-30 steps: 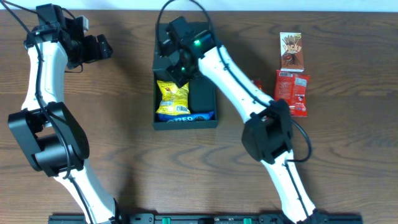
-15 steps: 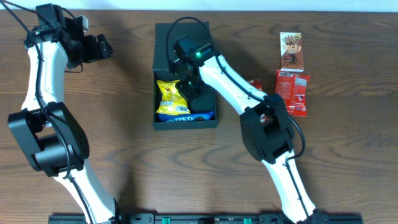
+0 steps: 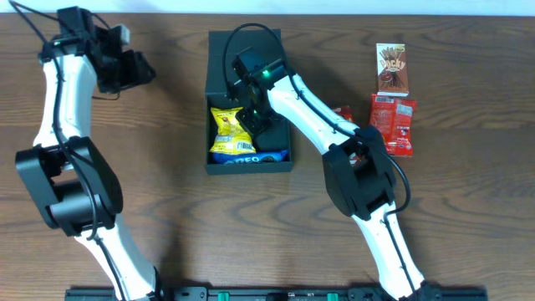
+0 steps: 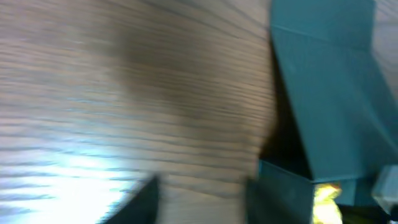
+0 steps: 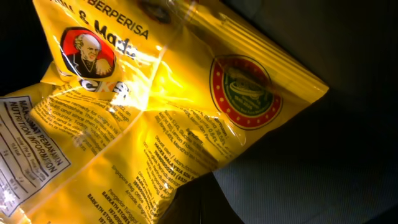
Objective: Pack container
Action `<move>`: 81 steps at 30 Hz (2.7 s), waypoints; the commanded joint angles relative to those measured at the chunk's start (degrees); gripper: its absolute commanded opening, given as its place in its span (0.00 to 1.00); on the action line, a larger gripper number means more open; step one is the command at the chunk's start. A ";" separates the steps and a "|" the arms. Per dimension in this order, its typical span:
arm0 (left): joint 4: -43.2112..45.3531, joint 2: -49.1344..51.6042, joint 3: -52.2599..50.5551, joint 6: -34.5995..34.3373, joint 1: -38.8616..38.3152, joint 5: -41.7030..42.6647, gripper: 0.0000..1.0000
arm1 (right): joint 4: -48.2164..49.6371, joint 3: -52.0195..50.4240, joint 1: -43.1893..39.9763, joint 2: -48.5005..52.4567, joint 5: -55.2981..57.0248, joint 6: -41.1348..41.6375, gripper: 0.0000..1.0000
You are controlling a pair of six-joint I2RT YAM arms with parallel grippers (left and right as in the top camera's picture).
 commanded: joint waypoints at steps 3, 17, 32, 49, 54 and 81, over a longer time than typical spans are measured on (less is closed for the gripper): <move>-0.09 -1.25 -5.27 -0.09 -2.67 2.86 0.06 | 0.09 0.00 -0.52 -0.22 -0.46 0.24 0.01; 11.72 -1.25 -20.74 -5.64 -8.59 15.26 0.06 | 1.99 -0.33 -0.90 -0.20 -4.79 0.31 0.01; 13.18 -1.25 -20.74 -7.78 -12.52 12.90 0.06 | 4.46 -0.39 0.68 0.09 -11.85 1.36 0.01; 13.14 -1.25 -20.74 -7.76 -12.41 12.90 0.06 | -5.42 10.86 -0.90 -4.11 3.04 1.31 0.01; 13.38 -1.25 -20.72 -7.76 -12.41 12.90 0.06 | -7.58 10.58 -0.79 -4.48 -3.85 -0.28 0.01; 13.66 -1.25 -20.72 -8.83 -12.41 12.94 0.06 | 14.64 -10.78 1.53 -0.85 -13.57 3.72 0.01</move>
